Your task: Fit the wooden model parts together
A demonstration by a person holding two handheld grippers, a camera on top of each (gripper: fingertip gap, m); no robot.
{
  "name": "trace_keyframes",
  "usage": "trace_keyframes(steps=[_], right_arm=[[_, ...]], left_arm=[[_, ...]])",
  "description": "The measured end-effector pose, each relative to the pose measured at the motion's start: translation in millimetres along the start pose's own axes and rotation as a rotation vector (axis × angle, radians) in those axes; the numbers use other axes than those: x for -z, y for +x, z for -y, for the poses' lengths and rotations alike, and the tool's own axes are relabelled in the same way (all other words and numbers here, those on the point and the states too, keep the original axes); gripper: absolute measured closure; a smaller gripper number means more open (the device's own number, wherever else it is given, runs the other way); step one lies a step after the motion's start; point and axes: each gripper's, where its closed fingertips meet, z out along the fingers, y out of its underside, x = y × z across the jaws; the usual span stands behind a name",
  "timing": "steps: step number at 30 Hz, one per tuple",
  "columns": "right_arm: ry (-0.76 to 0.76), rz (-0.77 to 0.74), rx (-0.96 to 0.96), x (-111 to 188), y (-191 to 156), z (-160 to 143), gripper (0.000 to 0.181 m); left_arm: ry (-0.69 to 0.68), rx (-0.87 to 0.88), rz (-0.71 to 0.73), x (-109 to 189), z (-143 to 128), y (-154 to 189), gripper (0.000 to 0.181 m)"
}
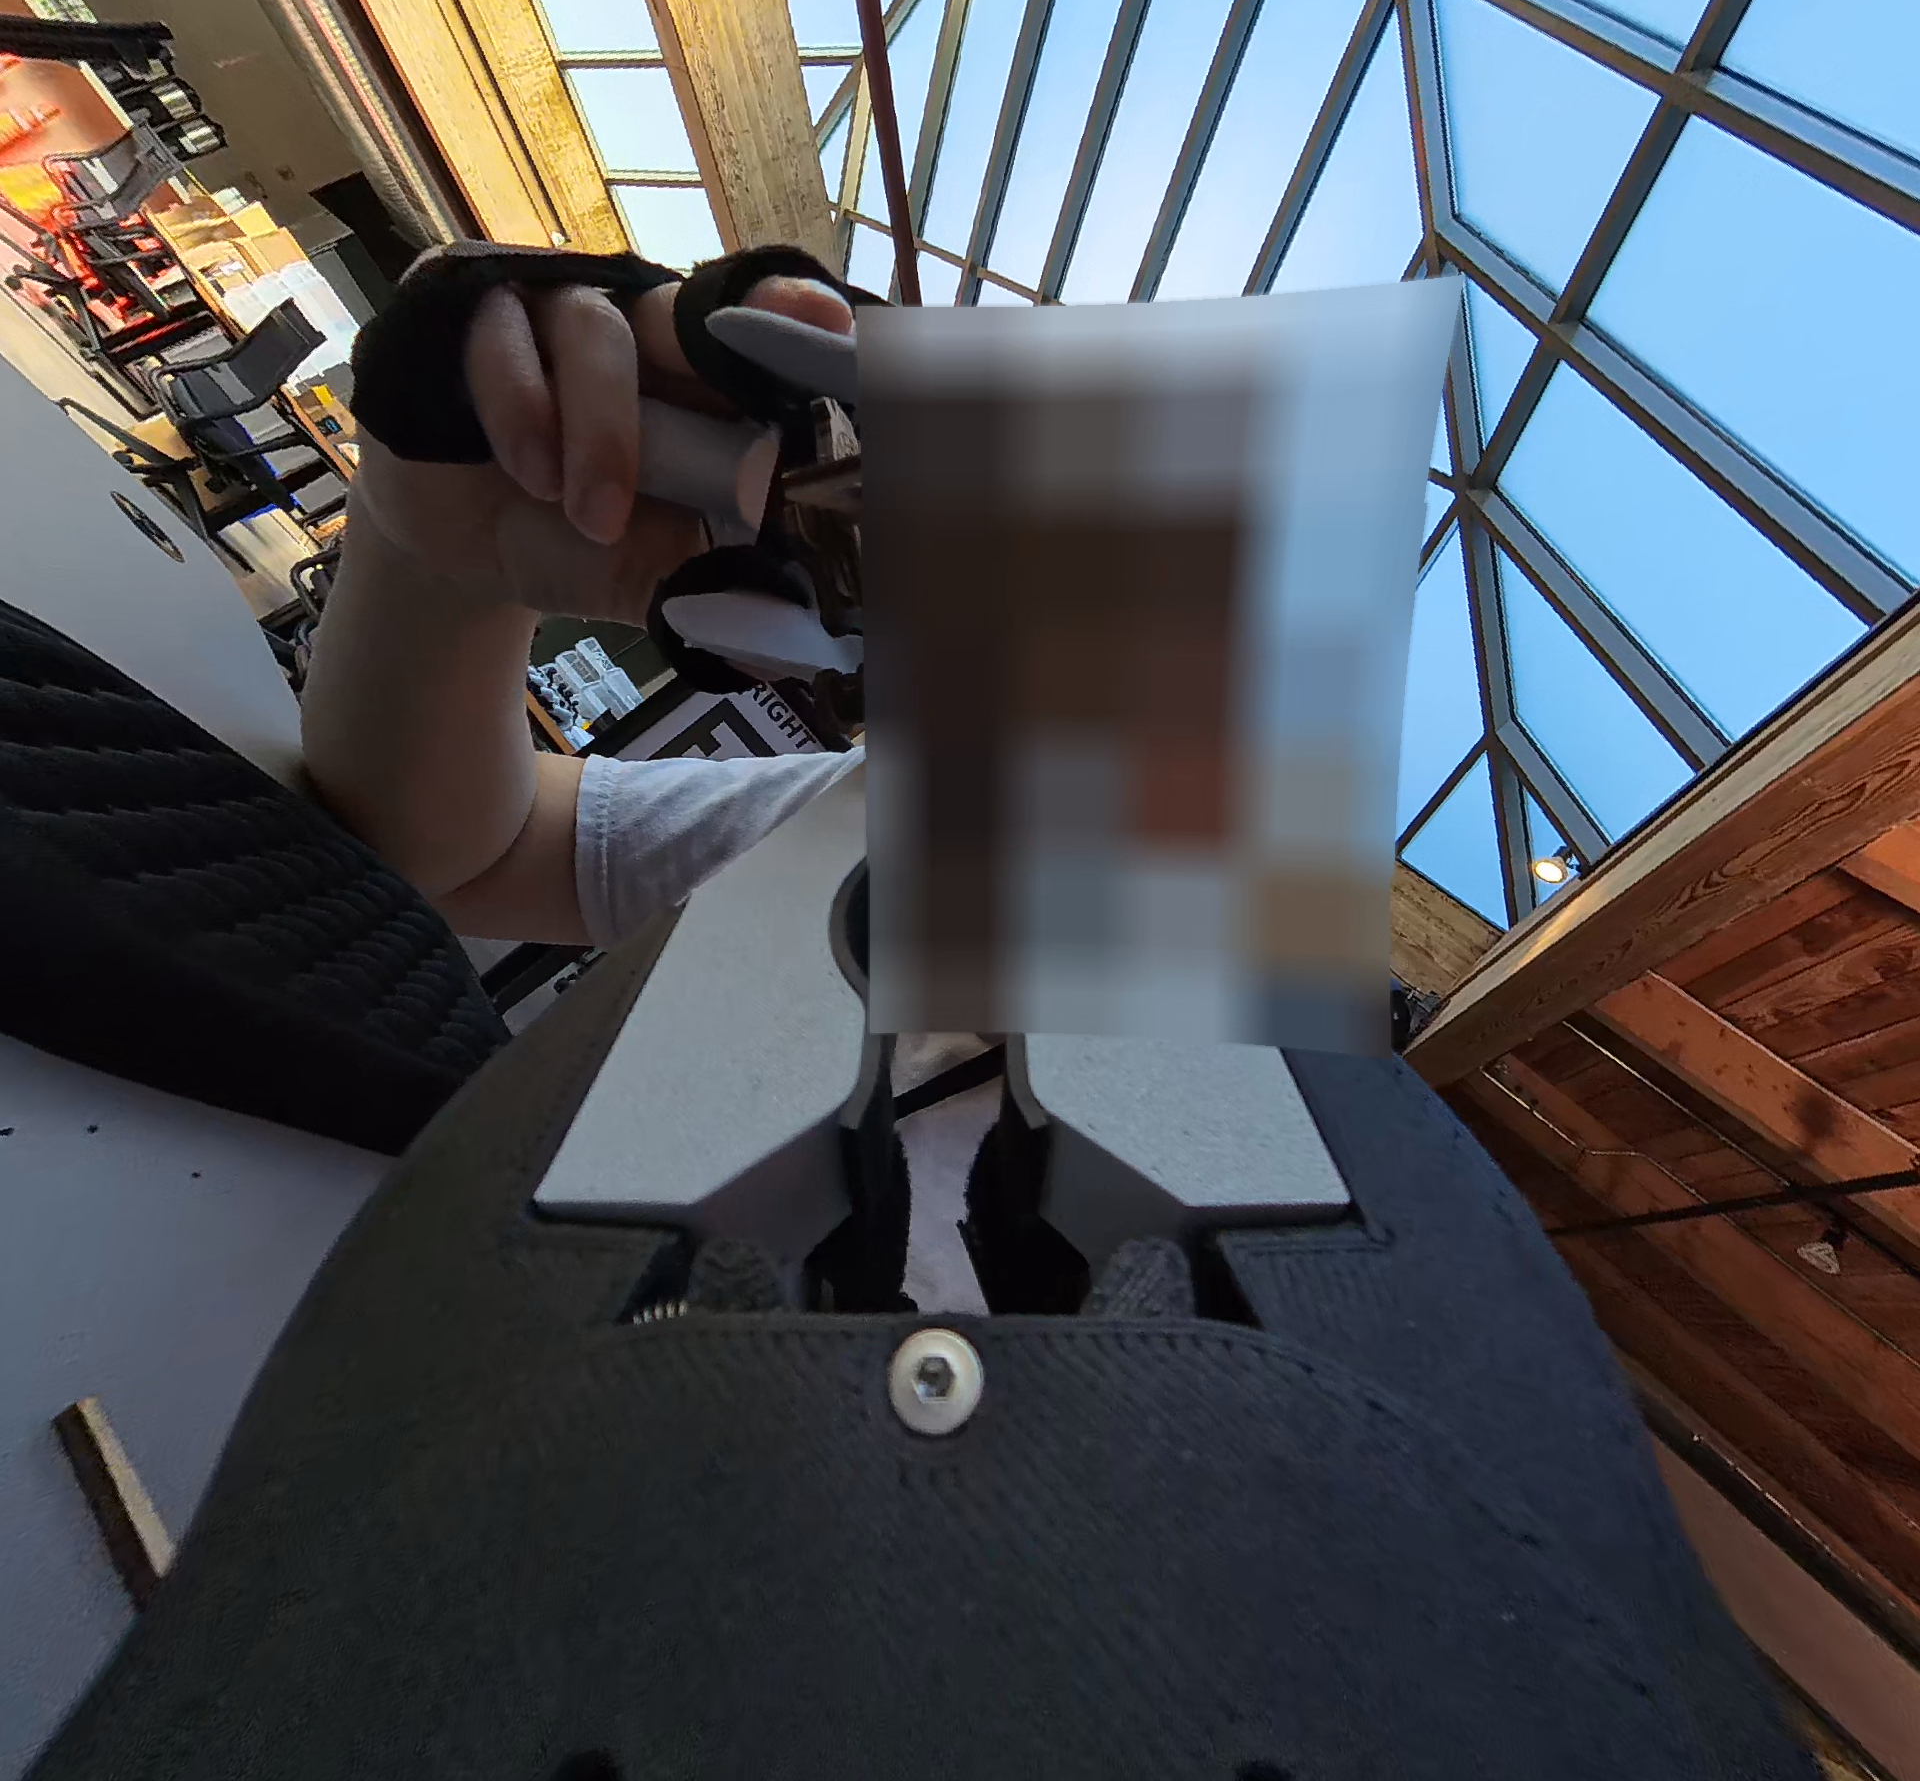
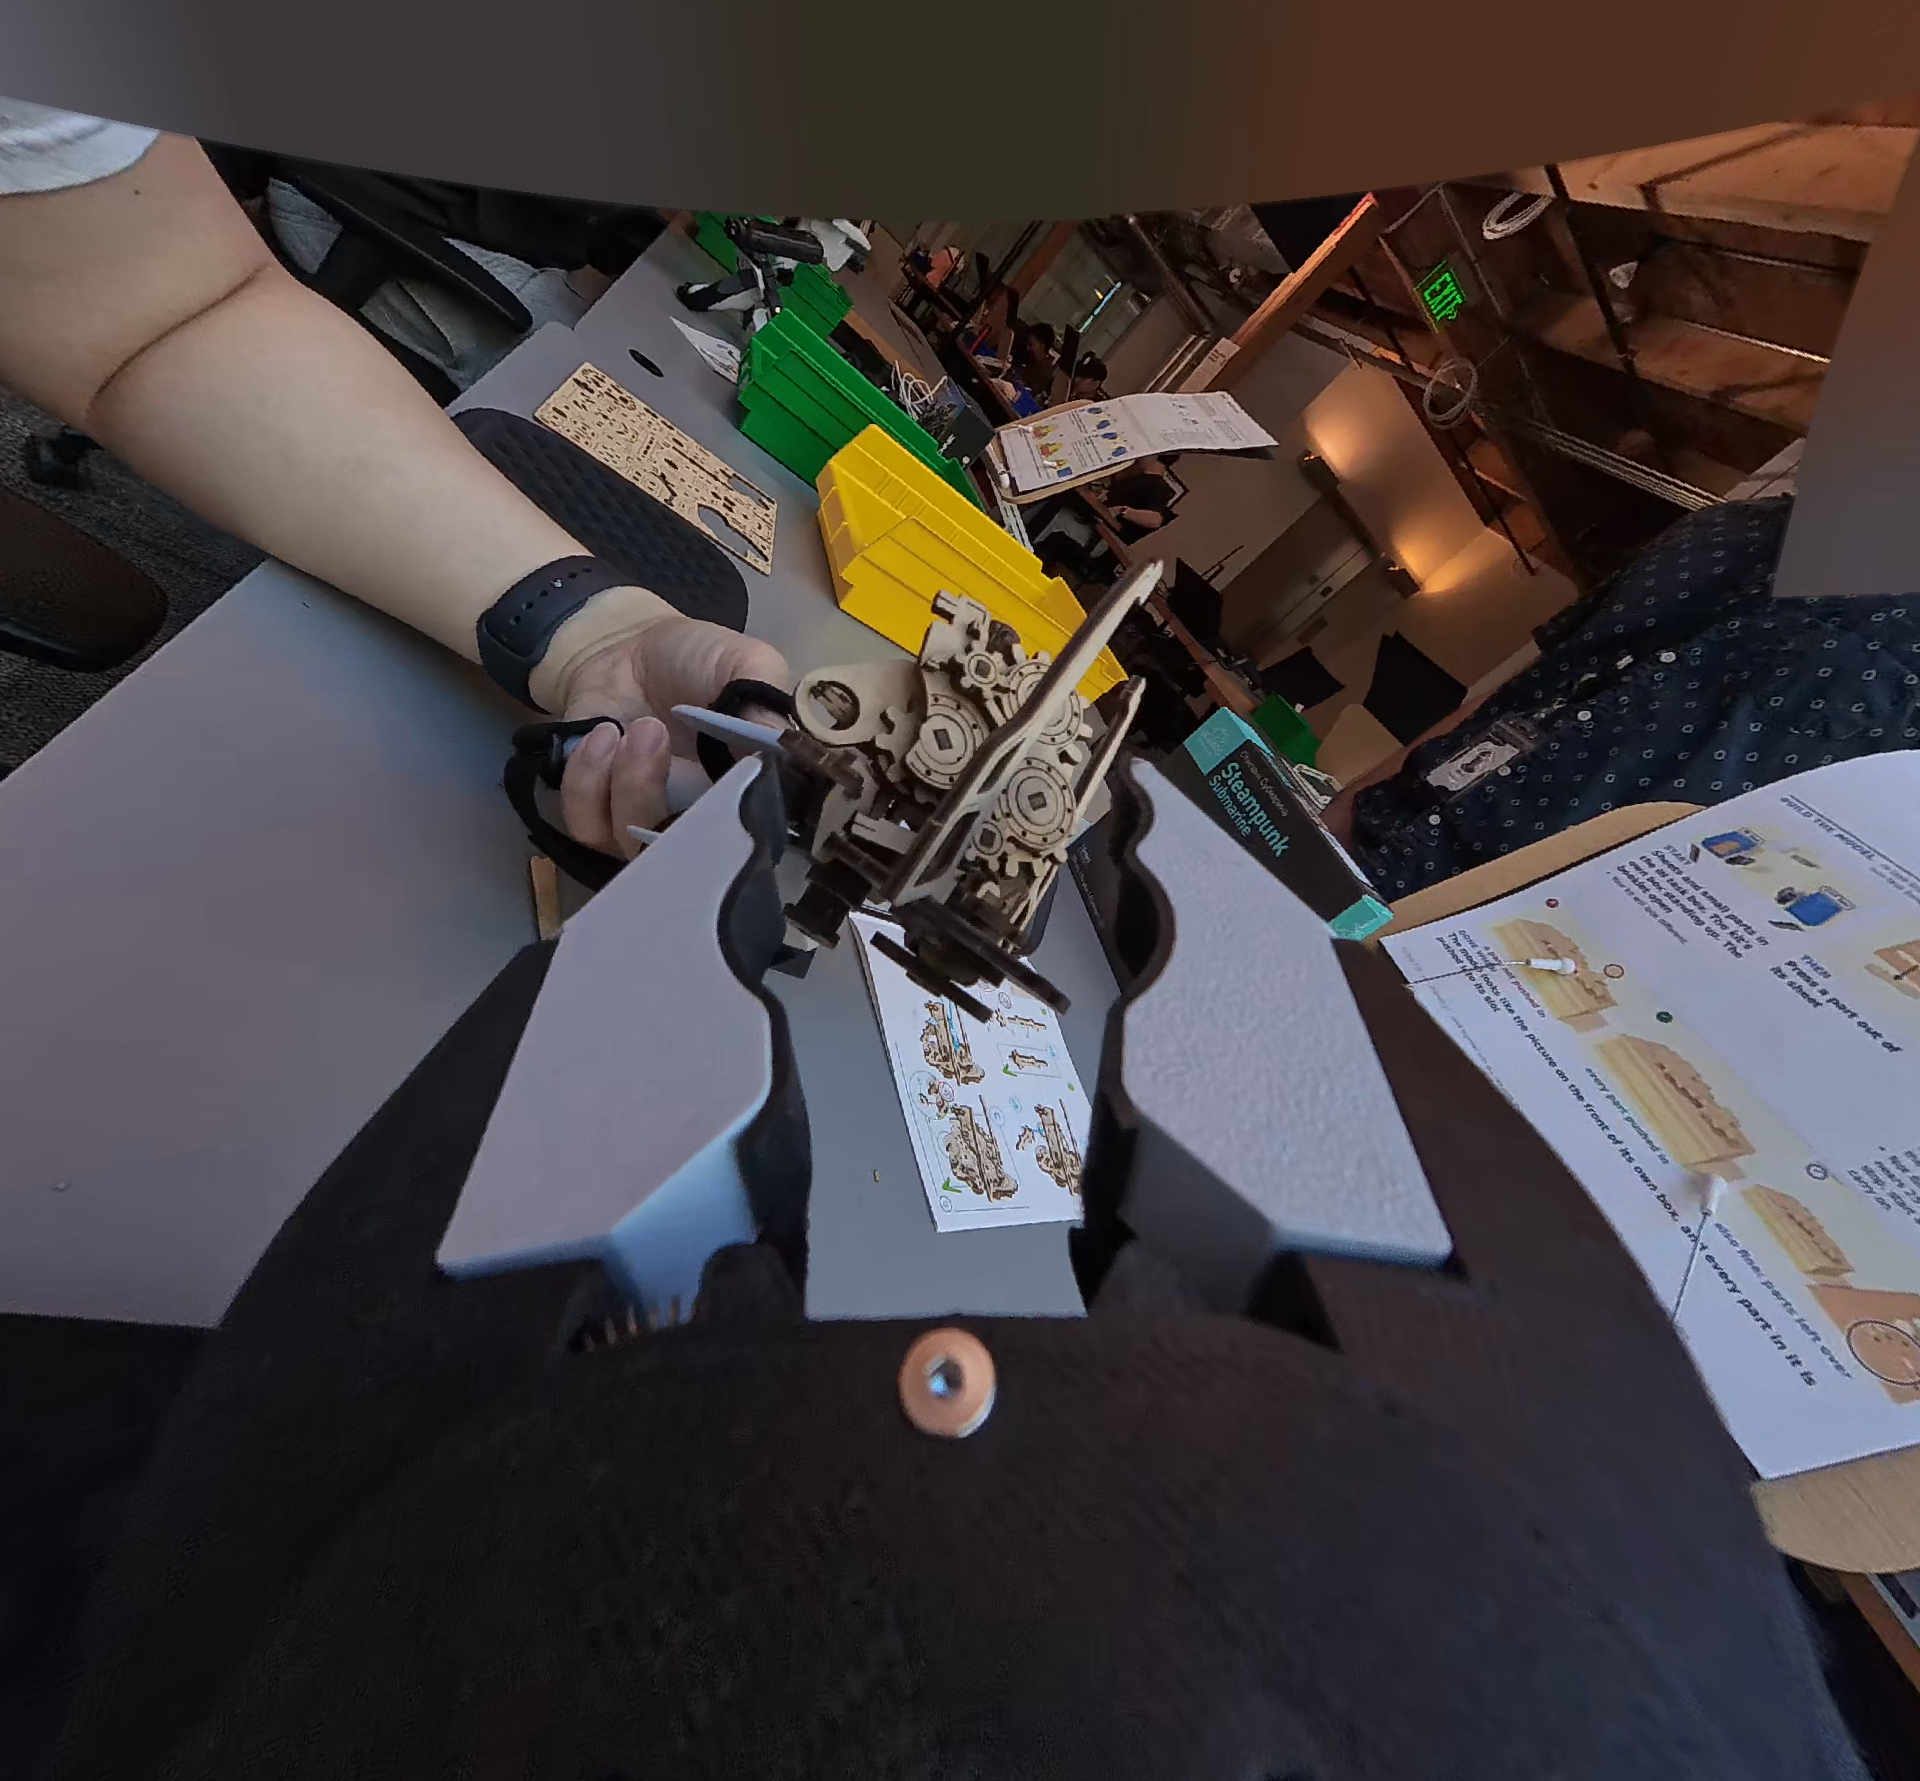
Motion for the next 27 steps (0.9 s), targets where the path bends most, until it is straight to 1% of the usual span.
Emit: trace_keyframes(steps=[1, 2, 4, 6, 8, 9, 10, 11, 12, 13, 14, 15, 16, 18, 21, 23, 27], right_arm=[[-0.003, 0.000, 0.003, 0, 0, 0, 0.125], [0.005, 0.006, 0.007, 0, -1, 1, 0.125], [0.023, 0.023, -0.008, 2, -2, 3, 0.122], [0.035, 0.109, -0.057, 9, -7, 4, 0.118], [0.044, 0.246, -0.213, 22, -11, 0, 0.122], [0.056, 0.259, -0.297, 28, -3, -4, 0.122], [0.101, 0.291, -0.388, 34, 4, -5, 0.128], [0.150, 0.343, -0.491, 41, 10, -6, 0.142], [0.190, 0.362, -0.596, 43, 23, -7, 0.151], [0.217, 0.382, -0.697, 43, 35, -10, 0.150], [0.238, 0.444, -0.785, 42, 41, -9, 0.149], [0.239, 0.511, -0.857, 39, 43, -8, 0.147], [0.195, 0.572, -0.898, 34, 42, -12, 0.146], [0.080, 0.630, -0.884, 20, 35, -24, 0.145], [-0.016, 0.749, -0.823, 15, 17, -26, 0.145], [-0.034, 0.772, -0.788, 12, 14, -26, 0.146], [-0.052, 0.765, -0.714, 9, 13, -30, 0.146]], left_arm=[[0.001, -0.003, 0.003, 0, 0, 0, 0.169], [0.002, -0.004, 0.005, 0, 1, 0, 0.170], [0.001, -0.006, 0.016, 1, 1, -1, 0.170], [-0.009, -0.004, 0.036, 3, 0, -3, 0.170], [-0.018, 0.004, 0.049, 4, -2, -4, 0.170], [-0.028, 0.010, 0.055, 4, -3, -5, 0.170], [-0.038, 0.017, 0.055, 4, -5, -6, 0.168], [-0.046, 0.027, 0.052, 4, -7, -7, 0.170], [-0.058, 0.041, 0.048, 3, -9, -7, 0.169], [-0.071, 0.050, 0.047, 3, -12, -8, 0.169], [-0.083, 0.055, 0.048, 2, -14, -10, 0.169], [-0.094, 0.062, 0.049, 2, -16, -11, 0.170], [-0.099, 0.066, 0.050, 1, -17, -12, 0.170], [-0.101, 0.072, 0.050, 2, -18, -13, 0.170], [-0.098, 0.075, 0.052, 4, -17, -13, 0.170], [-0.095, 0.078, 0.054, 6, -16, -13, 0.170], [-0.091, 0.079, 0.060, 6, -15, -14, 0.171]])
